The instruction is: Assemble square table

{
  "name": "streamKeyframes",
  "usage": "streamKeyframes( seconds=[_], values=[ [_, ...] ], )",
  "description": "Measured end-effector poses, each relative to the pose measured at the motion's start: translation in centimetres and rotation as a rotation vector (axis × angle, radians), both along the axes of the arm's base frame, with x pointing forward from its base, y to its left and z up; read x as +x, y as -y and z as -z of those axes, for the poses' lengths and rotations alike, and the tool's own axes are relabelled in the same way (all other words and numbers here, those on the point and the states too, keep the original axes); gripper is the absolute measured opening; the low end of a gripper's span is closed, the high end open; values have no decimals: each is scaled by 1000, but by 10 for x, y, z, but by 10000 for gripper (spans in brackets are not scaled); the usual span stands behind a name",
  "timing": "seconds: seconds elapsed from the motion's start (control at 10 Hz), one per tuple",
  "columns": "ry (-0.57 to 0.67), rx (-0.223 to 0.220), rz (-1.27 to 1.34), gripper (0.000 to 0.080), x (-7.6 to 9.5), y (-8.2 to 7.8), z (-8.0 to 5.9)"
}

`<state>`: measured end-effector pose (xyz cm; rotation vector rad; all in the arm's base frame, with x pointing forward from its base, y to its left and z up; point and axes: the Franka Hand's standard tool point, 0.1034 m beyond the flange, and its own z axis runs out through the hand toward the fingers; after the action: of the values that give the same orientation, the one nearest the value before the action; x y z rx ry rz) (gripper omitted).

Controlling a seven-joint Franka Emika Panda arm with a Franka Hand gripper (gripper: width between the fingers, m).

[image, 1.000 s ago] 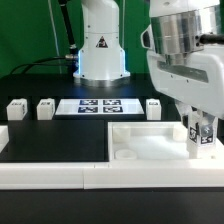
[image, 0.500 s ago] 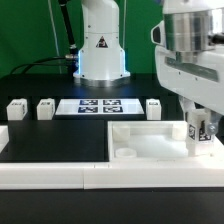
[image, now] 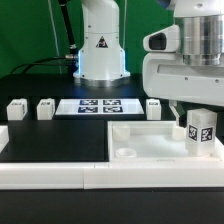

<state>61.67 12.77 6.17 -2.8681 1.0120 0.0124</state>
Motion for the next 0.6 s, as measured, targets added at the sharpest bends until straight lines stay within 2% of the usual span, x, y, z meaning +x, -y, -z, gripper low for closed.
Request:
streamKeyframes(
  seconds=[0.3,0.5,0.6],
  values=[
    [50,-25,-472,649,6,10,-6],
    [76,-34,-699,649,9,16,-7],
    [77,-34,-715,649,9,16,-7]
  ],
)
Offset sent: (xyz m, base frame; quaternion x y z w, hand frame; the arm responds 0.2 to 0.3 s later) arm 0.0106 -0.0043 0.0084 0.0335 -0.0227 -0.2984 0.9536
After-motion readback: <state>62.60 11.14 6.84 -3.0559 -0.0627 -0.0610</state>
